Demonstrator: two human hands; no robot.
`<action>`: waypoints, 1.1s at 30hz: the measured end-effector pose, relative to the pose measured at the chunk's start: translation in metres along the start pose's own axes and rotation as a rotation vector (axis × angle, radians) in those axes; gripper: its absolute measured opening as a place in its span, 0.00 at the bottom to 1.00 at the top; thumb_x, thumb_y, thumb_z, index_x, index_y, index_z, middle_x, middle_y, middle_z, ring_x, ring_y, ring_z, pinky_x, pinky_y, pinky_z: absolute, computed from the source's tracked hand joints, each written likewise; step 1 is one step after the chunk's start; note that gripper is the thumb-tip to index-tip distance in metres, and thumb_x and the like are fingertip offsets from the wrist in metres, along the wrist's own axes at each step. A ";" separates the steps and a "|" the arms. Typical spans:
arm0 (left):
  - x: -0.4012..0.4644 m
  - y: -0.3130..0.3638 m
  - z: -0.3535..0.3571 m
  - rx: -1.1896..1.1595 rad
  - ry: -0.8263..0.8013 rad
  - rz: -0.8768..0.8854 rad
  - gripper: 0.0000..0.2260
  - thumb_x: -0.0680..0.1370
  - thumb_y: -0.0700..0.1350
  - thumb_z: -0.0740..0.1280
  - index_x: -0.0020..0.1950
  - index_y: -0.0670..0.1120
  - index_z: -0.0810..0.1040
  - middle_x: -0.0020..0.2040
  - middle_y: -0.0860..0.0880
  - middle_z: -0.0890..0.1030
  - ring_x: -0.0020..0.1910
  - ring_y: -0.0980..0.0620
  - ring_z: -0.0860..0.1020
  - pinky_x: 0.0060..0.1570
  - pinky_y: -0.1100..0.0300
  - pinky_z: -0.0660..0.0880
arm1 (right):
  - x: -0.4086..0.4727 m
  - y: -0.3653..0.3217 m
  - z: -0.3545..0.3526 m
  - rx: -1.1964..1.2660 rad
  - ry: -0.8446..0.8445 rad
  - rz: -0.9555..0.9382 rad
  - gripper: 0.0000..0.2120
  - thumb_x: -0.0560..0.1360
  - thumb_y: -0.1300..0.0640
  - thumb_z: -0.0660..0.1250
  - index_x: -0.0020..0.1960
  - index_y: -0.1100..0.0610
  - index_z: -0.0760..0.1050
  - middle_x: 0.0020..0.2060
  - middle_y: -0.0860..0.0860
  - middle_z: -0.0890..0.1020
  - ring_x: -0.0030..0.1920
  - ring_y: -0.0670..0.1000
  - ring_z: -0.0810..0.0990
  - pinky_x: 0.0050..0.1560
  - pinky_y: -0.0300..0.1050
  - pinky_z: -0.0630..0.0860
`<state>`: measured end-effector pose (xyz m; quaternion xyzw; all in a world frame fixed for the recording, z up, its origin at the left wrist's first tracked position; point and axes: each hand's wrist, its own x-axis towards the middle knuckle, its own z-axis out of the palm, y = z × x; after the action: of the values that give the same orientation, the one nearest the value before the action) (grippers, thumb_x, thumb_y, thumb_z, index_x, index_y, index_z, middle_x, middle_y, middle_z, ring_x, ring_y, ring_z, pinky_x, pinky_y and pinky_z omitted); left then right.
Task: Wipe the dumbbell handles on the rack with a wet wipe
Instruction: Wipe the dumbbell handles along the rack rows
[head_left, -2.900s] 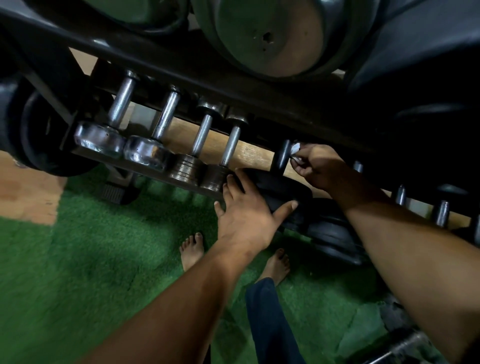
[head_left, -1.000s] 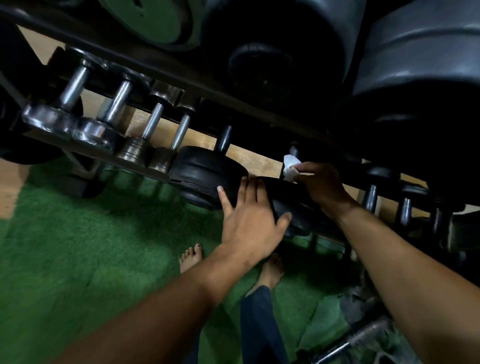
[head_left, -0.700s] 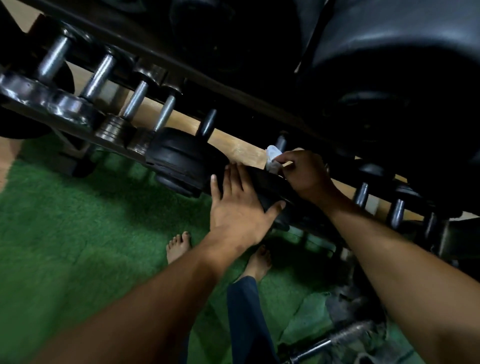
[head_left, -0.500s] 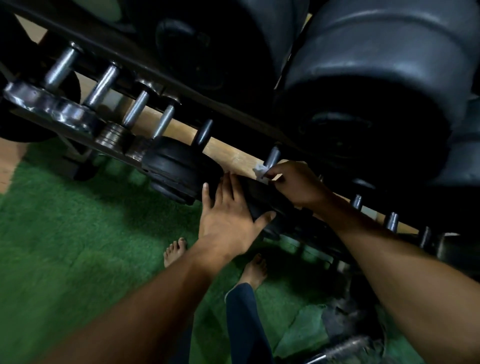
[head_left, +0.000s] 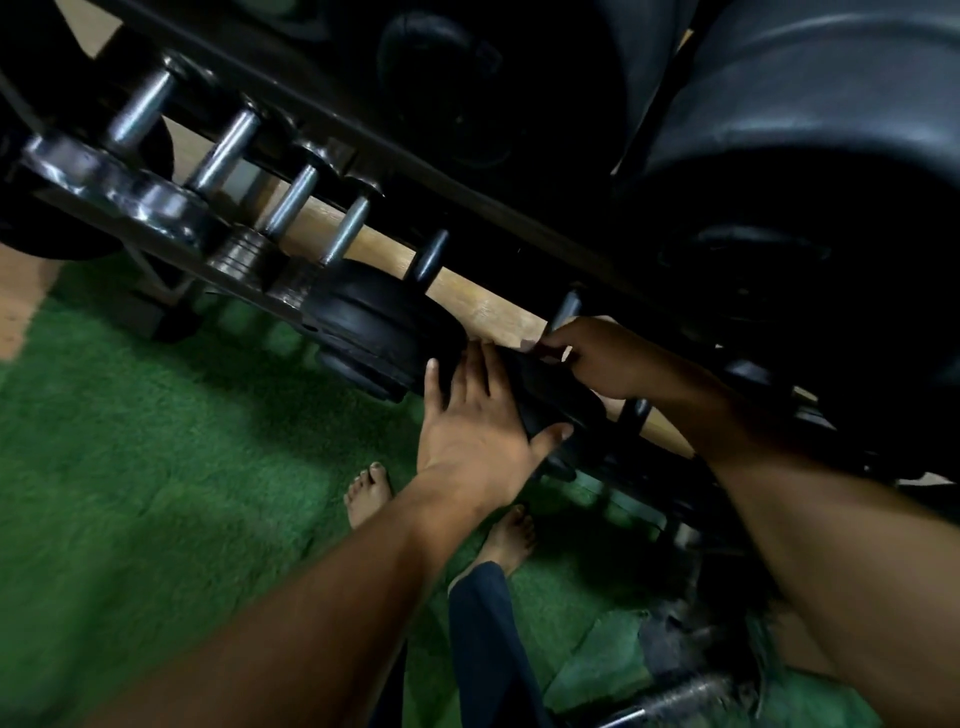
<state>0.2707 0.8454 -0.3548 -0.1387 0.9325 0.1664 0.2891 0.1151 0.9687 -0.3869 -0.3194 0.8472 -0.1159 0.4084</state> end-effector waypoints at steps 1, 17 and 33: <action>0.000 0.000 0.000 -0.007 0.001 0.002 0.53 0.74 0.78 0.46 0.81 0.39 0.35 0.83 0.41 0.41 0.83 0.47 0.42 0.78 0.41 0.35 | 0.002 -0.002 -0.003 -0.029 -0.043 0.004 0.23 0.74 0.72 0.62 0.60 0.52 0.83 0.53 0.52 0.85 0.53 0.52 0.82 0.44 0.39 0.70; 0.001 -0.003 0.000 -0.055 -0.007 0.018 0.53 0.75 0.77 0.47 0.81 0.39 0.33 0.83 0.40 0.39 0.82 0.46 0.40 0.77 0.42 0.32 | -0.001 -0.006 -0.007 0.016 0.346 -0.166 0.11 0.71 0.75 0.68 0.40 0.63 0.85 0.49 0.42 0.78 0.59 0.33 0.74 0.51 0.15 0.61; 0.000 -0.003 -0.003 -0.066 -0.026 0.012 0.53 0.75 0.77 0.48 0.80 0.39 0.32 0.83 0.40 0.38 0.82 0.46 0.39 0.78 0.42 0.33 | 0.011 -0.026 0.018 0.342 0.690 0.597 0.15 0.80 0.63 0.62 0.65 0.59 0.79 0.63 0.58 0.80 0.66 0.58 0.76 0.64 0.37 0.67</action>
<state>0.2699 0.8413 -0.3534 -0.1406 0.9234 0.2006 0.2955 0.1355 0.9431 -0.3932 0.0664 0.9566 -0.2301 0.1658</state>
